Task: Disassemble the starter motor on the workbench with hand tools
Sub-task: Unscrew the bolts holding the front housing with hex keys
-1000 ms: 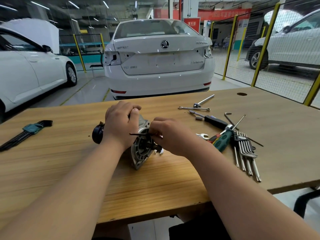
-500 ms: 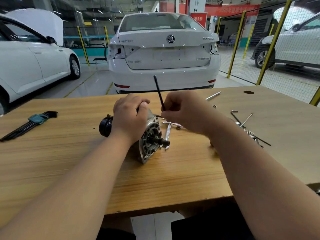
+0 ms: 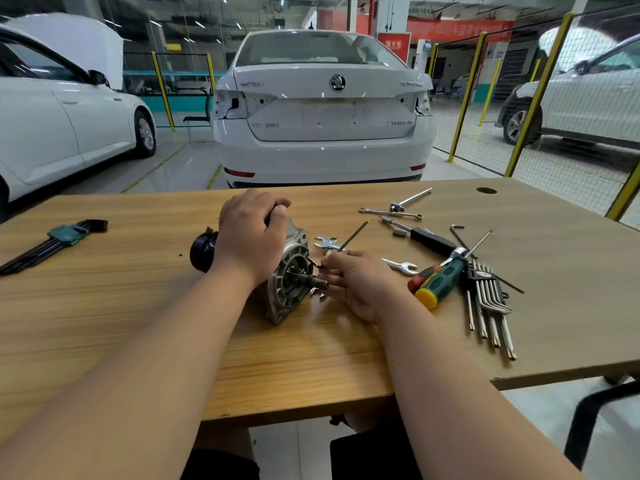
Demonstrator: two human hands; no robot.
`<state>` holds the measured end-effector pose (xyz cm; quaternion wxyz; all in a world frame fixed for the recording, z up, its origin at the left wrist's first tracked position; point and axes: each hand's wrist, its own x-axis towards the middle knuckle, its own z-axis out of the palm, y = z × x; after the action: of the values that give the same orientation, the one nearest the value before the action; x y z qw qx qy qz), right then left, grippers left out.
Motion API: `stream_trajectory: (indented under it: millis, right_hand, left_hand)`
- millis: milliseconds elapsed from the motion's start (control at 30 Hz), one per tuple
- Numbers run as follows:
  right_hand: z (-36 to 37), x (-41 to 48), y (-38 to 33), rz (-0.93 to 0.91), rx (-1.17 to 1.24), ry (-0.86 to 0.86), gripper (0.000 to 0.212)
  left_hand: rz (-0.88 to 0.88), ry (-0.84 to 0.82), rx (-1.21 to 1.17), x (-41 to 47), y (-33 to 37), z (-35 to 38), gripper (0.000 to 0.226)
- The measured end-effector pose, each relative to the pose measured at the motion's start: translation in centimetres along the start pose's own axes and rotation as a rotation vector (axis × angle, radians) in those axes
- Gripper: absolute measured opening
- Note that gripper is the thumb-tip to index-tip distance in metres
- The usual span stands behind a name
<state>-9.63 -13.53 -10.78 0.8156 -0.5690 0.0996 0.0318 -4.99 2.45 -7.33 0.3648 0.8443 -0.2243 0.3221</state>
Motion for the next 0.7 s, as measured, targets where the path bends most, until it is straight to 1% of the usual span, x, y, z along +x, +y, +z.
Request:
stream_trajectory:
  millis: [67, 133, 267, 367, 600, 700]
  right_hand:
    - [0.29, 0.09, 0.06, 0.009, -0.069, -0.006, 0.009]
    - [0.47, 0.30, 0.07, 0.010, -0.082, -0.002, 0.010]
    - [0.53, 0.39, -0.09, 0.022, 0.050, -0.027, 0.007]
    - [0.74, 0.23, -0.05, 0.057, 0.117, -0.016, 0.008]
    - [1.06, 0.28, -0.13, 0.105, 0.097, 0.028, 0.009]
    - [1.03, 0.43, -0.18, 0.115, 0.130, 0.033, 0.011]
  left_hand:
    - [-0.003, -0.007, 0.006, 0.03, 0.02, -0.08, 0.041]
    - [-0.002, -0.012, 0.010, 0.00, 0.06, -0.08, 0.041]
    - [-0.001, -0.005, 0.009, -0.04, 0.04, -0.03, 0.039]
    - [-0.003, -0.002, 0.006, -0.07, 0.07, -0.06, 0.039]
    - [-0.016, -0.010, 0.005, -0.08, 0.14, -0.11, 0.039]
    - [-0.020, -0.008, 0.005, -0.09, 0.10, -0.06, 0.039]
